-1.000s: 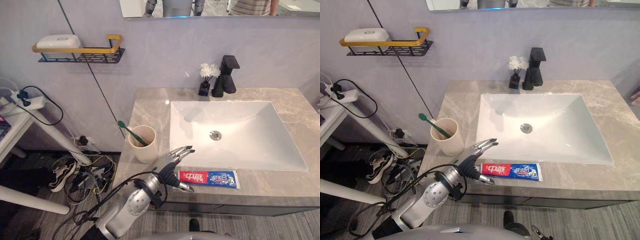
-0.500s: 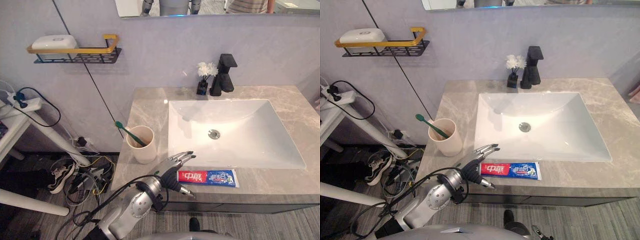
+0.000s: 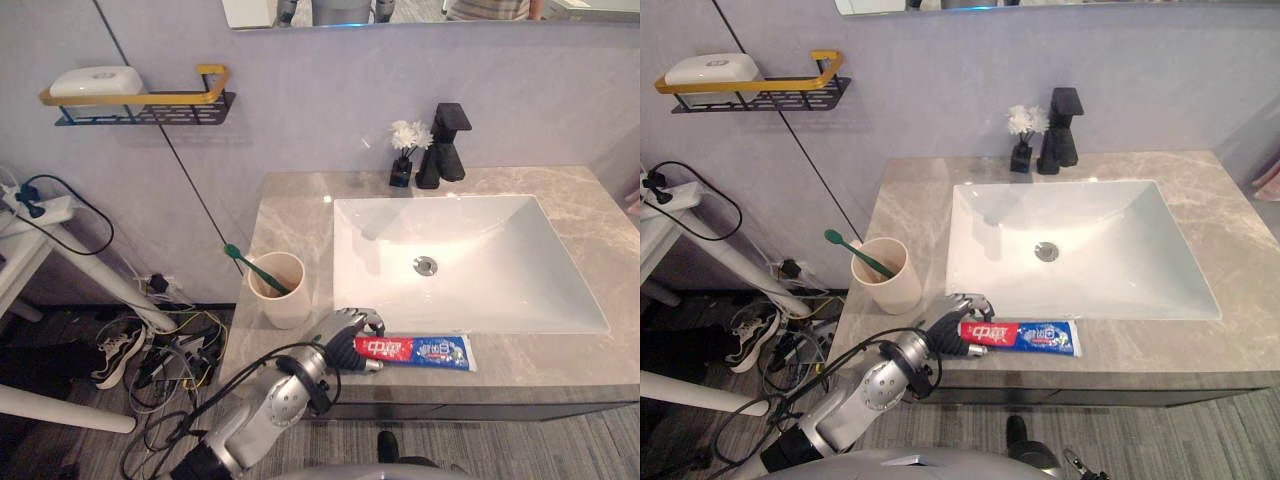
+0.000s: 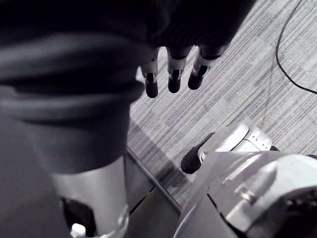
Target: Organize washtable
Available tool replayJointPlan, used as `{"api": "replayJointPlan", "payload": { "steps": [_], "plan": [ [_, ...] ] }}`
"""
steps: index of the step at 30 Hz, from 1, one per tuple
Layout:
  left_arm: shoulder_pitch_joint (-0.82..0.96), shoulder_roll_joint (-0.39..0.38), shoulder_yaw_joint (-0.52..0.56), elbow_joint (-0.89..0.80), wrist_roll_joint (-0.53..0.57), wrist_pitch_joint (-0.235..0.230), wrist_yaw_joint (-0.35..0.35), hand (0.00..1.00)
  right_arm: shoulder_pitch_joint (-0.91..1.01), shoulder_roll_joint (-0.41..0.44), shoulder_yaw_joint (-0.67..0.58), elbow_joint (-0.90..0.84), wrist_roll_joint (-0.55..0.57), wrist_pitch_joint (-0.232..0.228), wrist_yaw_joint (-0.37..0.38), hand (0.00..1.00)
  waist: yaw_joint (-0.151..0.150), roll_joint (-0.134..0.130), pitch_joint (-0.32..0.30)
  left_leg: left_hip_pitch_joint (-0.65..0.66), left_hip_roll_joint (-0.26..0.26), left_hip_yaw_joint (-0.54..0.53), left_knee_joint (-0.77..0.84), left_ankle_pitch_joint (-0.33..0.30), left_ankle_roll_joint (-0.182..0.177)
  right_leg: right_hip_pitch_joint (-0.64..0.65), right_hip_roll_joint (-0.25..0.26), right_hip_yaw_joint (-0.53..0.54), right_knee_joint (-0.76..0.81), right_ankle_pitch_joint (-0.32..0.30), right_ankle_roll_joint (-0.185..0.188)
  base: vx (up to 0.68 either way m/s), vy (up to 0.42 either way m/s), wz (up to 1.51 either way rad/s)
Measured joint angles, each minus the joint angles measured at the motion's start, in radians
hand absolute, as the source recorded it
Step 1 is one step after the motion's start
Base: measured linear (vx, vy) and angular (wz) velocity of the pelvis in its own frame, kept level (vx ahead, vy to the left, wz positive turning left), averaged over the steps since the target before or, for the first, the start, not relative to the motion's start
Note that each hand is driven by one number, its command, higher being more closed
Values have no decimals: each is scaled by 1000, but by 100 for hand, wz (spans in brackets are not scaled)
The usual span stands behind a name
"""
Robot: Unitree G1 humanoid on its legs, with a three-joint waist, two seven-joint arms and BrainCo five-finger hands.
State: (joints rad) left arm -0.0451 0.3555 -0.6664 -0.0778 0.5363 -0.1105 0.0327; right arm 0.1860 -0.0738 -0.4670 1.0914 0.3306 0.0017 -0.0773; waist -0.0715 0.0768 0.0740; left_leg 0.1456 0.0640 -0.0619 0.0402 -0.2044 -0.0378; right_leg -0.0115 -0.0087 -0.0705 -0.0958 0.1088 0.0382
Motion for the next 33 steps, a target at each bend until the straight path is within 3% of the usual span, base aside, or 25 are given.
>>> {"api": "replayJointPlan", "payload": {
  "steps": [21, 26, 33],
  "plan": [
    [-33, 1, 1, 0, 1, 9, 3, 100, 0, 4, -6, -3, 3, -4, 1, 0, -3, -3, 3, 8, 5, 1, -1, 0, 0, 8, 2, -1, 0, 0, 0, 0, 0, 0],
    [-42, 1, 10, -13, -1, 13, 2, 100, 23, 15, -6, -122, 46, -21, 11, 0, -1, -3, 2, 0, 4, 23, 4, 0, 0, -6, 3, 25, 4, 1, 0, 3, 5, -10],
    [-42, -7, 34, -128, -21, 19, -2, 100, 110, 26, -47, -441, 93, -37, 41, 0, -6, -4, 3, -15, -18, 133, 20, 0, 0, -70, 8, 148, 20, 28, 9, -12, 32, -49]
  ]
}}
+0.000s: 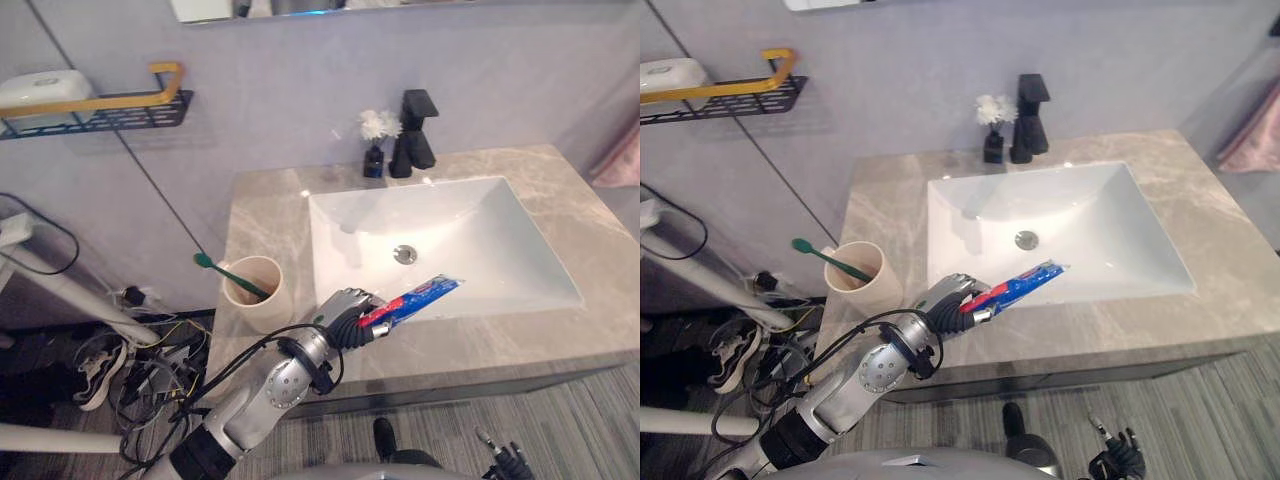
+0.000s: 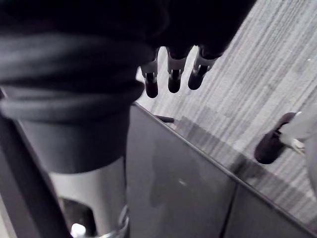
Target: Organize washtable
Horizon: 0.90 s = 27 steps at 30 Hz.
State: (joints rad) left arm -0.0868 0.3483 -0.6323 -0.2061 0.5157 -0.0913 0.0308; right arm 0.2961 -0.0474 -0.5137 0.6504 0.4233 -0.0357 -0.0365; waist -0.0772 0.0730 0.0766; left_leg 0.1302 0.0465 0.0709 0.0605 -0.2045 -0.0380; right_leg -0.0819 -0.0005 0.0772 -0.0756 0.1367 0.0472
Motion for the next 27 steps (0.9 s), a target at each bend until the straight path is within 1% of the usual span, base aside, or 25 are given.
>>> {"api": "replayJointPlan", "payload": {
  "steps": [1, 2, 3, 4, 6, 7, 8, 10, 11, 12, 13, 14, 15, 16, 17, 18, 20, 21, 22, 24, 25, 27],
  "plan": [
    [0, -6, 12, -8, -1, 0, 0, 100, 10, 4, -8, -31, 13, 0, 3, 0, 0, -1, 0, 3, -2, 11, 0, 0, 0, -6, 2, 15, 7, 0, 0, -50, 44, -68],
    [0, -16, 45, -30, -9, 0, 2, 100, 27, 17, -33, -99, 43, -2, 12, 0, 0, -2, 1, 12, -3, 41, 0, -5, 7, -19, 10, 47, 26, 0, 1, -50, 32, -59],
    [0, -20, 57, -37, -12, 0, 3, 100, 33, 19, -39, -121, 69, -6, 18, 0, 0, -2, 1, 17, -2, 52, 0, -10, 14, -22, 15, 58, 30, 1, 2, -67, 39, -72],
    [-1, -28, 74, -46, -30, 0, 11, 100, 46, 21, -49, -166, 108, -7, 27, 0, -1, -8, 5, 26, -2, 75, 2, -22, 15, -22, 23, 83, 32, 4, 6, -57, 34, -51],
    [-2, -31, 88, -67, -32, 0, 21, 100, 51, 34, -94, -250, 148, -9, 37, 0, -1, -9, 5, 31, -3, 113, 19, -40, 20, -22, 31, 121, 34, 12, 12, -86, 51, -68],
    [-2, -31, 88, -96, -37, 0, 21, 100, 51, 35, -131, -324, 155, -19, 36, 0, -1, -18, 11, 32, -5, 145, 37, -55, 24, -24, 33, 152, 33, 17, 21, -79, 62, -65],
    [-2, -32, 87, -103, -37, 0, 21, 100, 51, 36, -140, -341, 159, -22, 35, 0, -1, -18, 11, 32, -6, 149, 40, -58, 24, -24, 33, 159, 33, 19, 23, -63, 76, -56],
    [-5, -37, 87, -165, -38, -2, 23, 100, 49, 41, -202, -468, 243, -60, 19, 0, -2, -18, 9, 33, -11, 188, 52, -66, 28, -31, 35, 194, 34, 21, 27, -51, 52, -43],
    [-8, -38, 87, -181, -39, -2, 24, 100, 49, 43, -214, -503, 268, -72, 13, 0, -2, -18, 9, 33, -13, 196, 53, -67, 28, -34, 36, 202, 34, 23, 30, -42, 42, -41],
    [-21, -40, 87, -208, -39, -6, 25, 100, 46, 51, -242, -575, 293, -89, 6, 0, 0, -19, 6, 33, -16, 209, 53, -67, 28, -39, 37, 216, 34, 33, 39, -29, 29, -31],
    [-36, -44, 88, -235, -40, -8, 26, 100, 41, 57, -260, -644, 318, -117, -5, 0, 1, -19, 4, 35, -18, 218, 53, -68, 28, -41, 38, 223, 34, 35, 40, -22, 21, -27],
    [-40, -46, 88, -247, -41, -10, 27, 100, 39, 60, -271, -676, 332, -125, -7, 0, 1, -19, 2, 36, -18, 221, 53, -68, 27, -41, 39, 227, 34, 36, 41, -11, 11, -19],
    [-41, -52, 90, -268, -52, -13, 28, 100, 35, 61, -277, -712, 345, -147, -9, 0, 3, -18, -3, 38, -18, 227, 53, -69, 26, -41, 42, 234, 34, 37, 42, 4, 7, -15],
    [-41, -60, 94, -291, -70, -23, 29, 100, 31, 62, -277, -761, 359, -175, -13, 0, 4, -18, -12, 40, -18, 230, 53, -70, 26, -41, 44, 238, 34, 37, 42, 11, 4, -12],
    [-41, -64, 95, -312, -77, -25, 30, 100, 24, 67, -275, -800, 384, -191, -13, 0, 5, -18, -20, 40, -17, 230, 53, -70, 25, -41, 44, 238, 35, 37, 42, 15, 1, -5],
    [-41, -67, 98, -330, -77, -29, 32, 100, 11, 71, -273, -834, 385, -205, -13, 0, 7, -18, -27, 41, -17, 230, 53, -71, 25, -41, 44, 237, 35, 38, 42, 0, 0, 0],
    [-41, -69, 109, -372, -83, -37, 37, 100, -24, 71, -245, -903, 385, -237, -13, 0, 20, -14, -38, 43, -17, 226, 53, -71, 25, -41, 44, 235, 44, 37, 42, -7, 6, 4],
    [-40, -69, 121, -392, -97, -39, 38, 100, -41, 71, -217, -940, 385, -250, -12, 0, 33, -14, -42, 45, -18, 221, 54, -70, 25, -39, 43, 232, 49, 36, 40, -14, 6, 9],
    [-39, -69, 129, -399, -103, -40, 40, 100, -49, 71, -199, -956, 386, -254, -12, 0, 35, -14, -44, 46, -18, 216, 54, -70, 25, -36, 41, 227, 49, 35, 40, -13, 2, 25],
    [-36, -70, 146, -428, -117, -40, 42, 100, -81, 71, -113, -999, 415, -264, -3, 0, 40, -13, -47, 48, -19, 180, 55, -70, 26, -20, 29, 195, 49, 31, 40, -22, -6, 42],
    [-34, -72, 157, -437, -118, -41, 45, 100, -93, 71, -75, -1011, 422, -265, -2, 0, 50, -14, -51, 47, -20, 167, 55, -69, 26, -17, 26, 185, 49, 30, 40, -29, -12, 34],
    [-22, -73, 189, -468, -120, -42, 62, 100, -128, 70, 4, -1014, 422, -264, 1, 0, 81, -15, -56, 46, -21, 142, 53, -62, 27, -10, 20, 164, 48, 27, 39, -24, -20, 41]
  ]
}}
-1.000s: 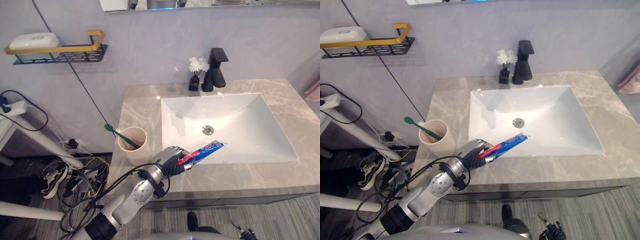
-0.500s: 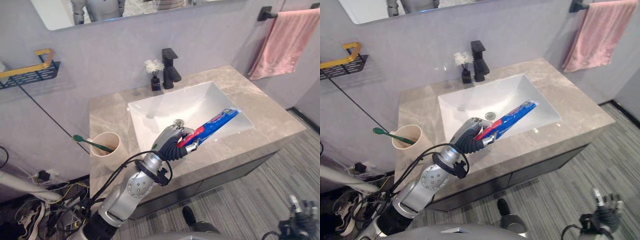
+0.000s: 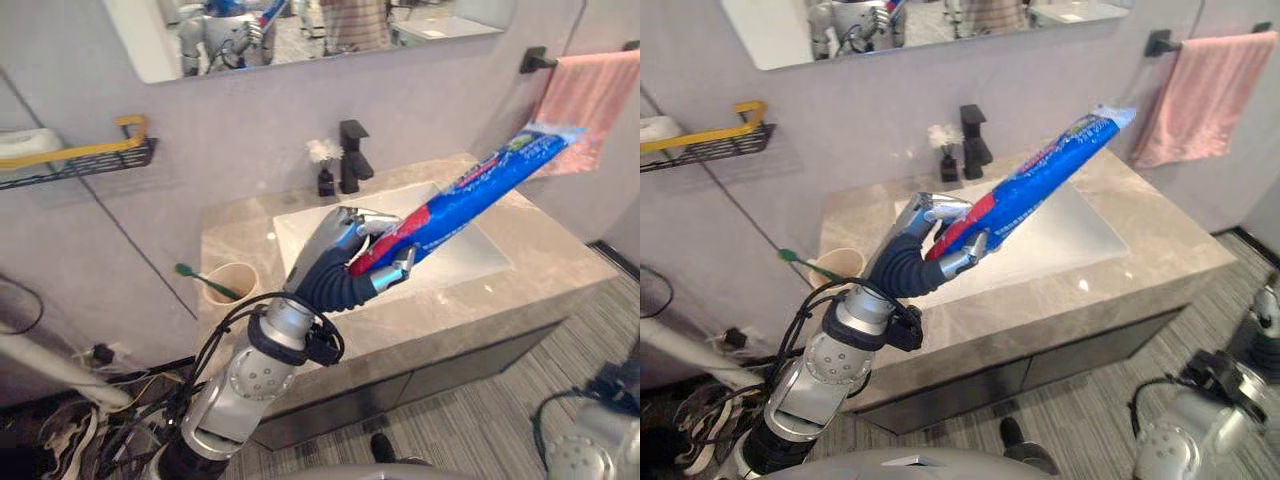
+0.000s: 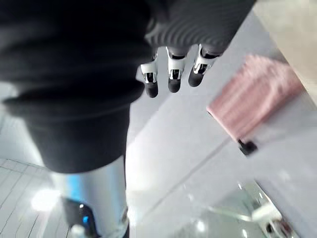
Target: Organize washtable
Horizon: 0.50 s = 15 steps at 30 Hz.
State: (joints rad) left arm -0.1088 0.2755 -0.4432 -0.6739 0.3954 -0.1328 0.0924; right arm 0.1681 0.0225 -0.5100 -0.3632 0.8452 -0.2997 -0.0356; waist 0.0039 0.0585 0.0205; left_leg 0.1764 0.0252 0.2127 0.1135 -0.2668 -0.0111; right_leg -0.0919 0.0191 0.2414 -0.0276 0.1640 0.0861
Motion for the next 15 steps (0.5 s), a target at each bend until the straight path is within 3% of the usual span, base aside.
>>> {"api": "replayJointPlan", "payload": {
  "steps": [2, 6, 15],
  "plan": [
    [11, -3, 35, -18, -22, -1, 18, 100, -17, -1, 72, 0, 1, 6, 3, 0, 9, 0, -1, -9, -3, -38, -3, 10, 4, 5, -14, -36, 0, -4, 2, -17, -11, 56],
    [55, -12, 134, -38, -27, 3, 59, 100, -44, -17, 191, 1, 0, 61, 25, 0, 42, -1, 0, -16, -7, -95, -6, 29, 4, 26, -30, -84, -10, -1, -1, 1, -18, 41],
    [116, -37, 218, -38, -14, 19, 97, 100, -109, -64, 373, 3, 51, 138, 95, 0, 61, -28, 5, -24, -11, -179, -13, 47, 8, 62, -57, -151, -36, -4, -3, 4, -4, 31]
  ]
}}
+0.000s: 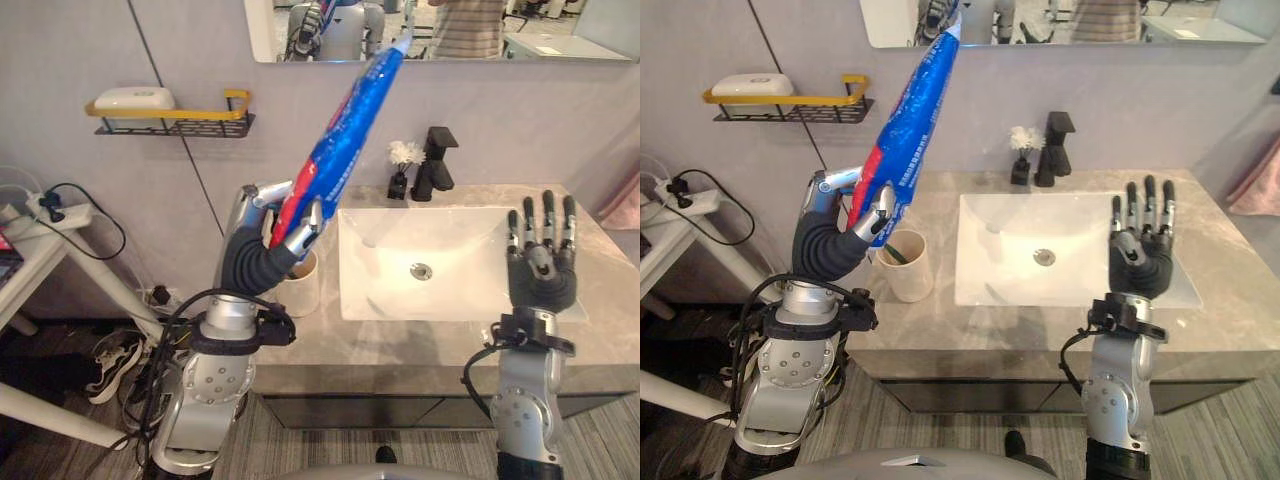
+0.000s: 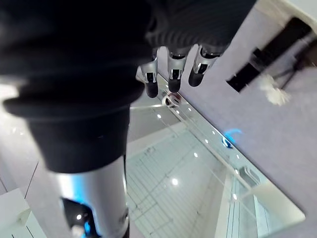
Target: Organize washtable
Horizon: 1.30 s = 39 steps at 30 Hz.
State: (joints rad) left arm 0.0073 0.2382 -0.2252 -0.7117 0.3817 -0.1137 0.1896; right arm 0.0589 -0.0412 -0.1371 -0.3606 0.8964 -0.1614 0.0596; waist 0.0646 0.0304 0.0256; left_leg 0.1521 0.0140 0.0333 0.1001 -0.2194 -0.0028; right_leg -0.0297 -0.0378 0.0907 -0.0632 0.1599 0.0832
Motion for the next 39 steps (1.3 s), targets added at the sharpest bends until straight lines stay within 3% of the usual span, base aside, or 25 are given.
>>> {"api": "replayJointPlan", "payload": {
  "steps": [9, 16, 39],
  "plan": [
    [3, -8, -8, 40, 78, 6, 41, 100, -35, -5, 167, 20, 106, 20, 16, 0, 1, -21, -6, 0, -1, -54, -16, 15, -3, 25, -6, -50, -19, -11, -6, 5, -18, 18],
    [8, -8, -45, 91, 119, 38, 57, 100, -84, -32, 238, 62, 146, 20, -23, 0, 0, -32, -4, 0, 0, -71, -24, 18, -3, 30, -8, -70, -26, -13, -10, 16, -6, 7],
    [-26, 45, -274, 210, 255, 45, 11, 100, -143, -68, 425, 91, 188, 27, -58, 0, -18, -52, -14, -5, 0, -63, -10, 17, -4, 29, -9, -72, -27, -13, -12, 1, 0, 0]
  ]
}}
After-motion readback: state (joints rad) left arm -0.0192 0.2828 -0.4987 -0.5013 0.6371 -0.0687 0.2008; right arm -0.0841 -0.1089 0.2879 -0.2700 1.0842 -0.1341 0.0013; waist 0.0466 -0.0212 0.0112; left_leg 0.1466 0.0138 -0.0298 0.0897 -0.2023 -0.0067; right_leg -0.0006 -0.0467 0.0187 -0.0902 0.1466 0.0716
